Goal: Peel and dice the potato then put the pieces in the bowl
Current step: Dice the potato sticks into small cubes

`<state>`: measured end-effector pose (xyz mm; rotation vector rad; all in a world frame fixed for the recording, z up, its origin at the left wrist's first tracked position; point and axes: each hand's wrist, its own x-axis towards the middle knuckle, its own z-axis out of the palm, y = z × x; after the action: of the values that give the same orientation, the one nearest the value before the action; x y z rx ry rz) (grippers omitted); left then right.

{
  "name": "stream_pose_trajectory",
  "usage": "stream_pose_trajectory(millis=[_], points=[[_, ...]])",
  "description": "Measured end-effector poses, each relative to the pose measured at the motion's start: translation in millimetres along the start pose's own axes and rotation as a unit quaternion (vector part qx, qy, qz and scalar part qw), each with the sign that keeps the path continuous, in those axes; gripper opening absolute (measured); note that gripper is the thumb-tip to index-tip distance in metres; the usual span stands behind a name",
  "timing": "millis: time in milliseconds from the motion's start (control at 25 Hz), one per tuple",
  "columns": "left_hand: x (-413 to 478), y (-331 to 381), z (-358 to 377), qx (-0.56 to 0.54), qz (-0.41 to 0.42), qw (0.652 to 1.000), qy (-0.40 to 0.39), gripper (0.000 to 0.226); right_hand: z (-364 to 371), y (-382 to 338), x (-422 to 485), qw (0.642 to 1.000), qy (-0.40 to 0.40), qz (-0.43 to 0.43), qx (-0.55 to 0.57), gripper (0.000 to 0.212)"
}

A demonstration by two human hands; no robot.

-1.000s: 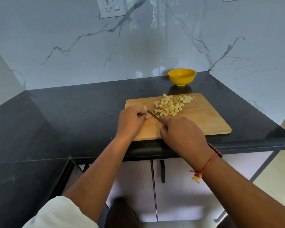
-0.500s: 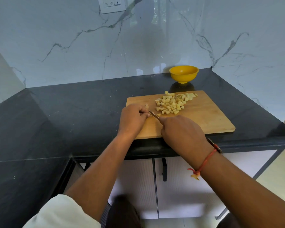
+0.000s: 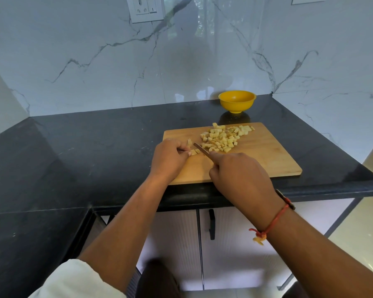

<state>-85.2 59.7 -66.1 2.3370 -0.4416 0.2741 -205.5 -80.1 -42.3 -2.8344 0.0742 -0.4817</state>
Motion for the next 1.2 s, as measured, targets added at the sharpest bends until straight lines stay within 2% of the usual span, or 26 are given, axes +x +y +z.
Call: stream_pose_trajectory(millis=[160,680,960,1200], points=[[1.1,-1.5,1.2,-0.005,0.006,1.000,0.010,0.005,10.4,-6.3,8.2,1.000,-0.016,-0.008,-0.002,0.034],[3.4,-1.4,5.5,0.003,0.001,1.000,0.028,0.006,18.1,-3.9,14.2,0.997,-0.064,-0.009,-0.030,0.027],[1.6,1.7,3.5,0.004,0.000,1.000,0.028,0.006,8.2,-3.6,9.3,0.996,-0.083,-0.007,-0.039,0.033],[1.8,3.4,3.4,0.010,-0.009,1.000,0.026,0.006,0.7,-2.2,6.5,0.993,-0.102,0.013,-0.059,0.030]])
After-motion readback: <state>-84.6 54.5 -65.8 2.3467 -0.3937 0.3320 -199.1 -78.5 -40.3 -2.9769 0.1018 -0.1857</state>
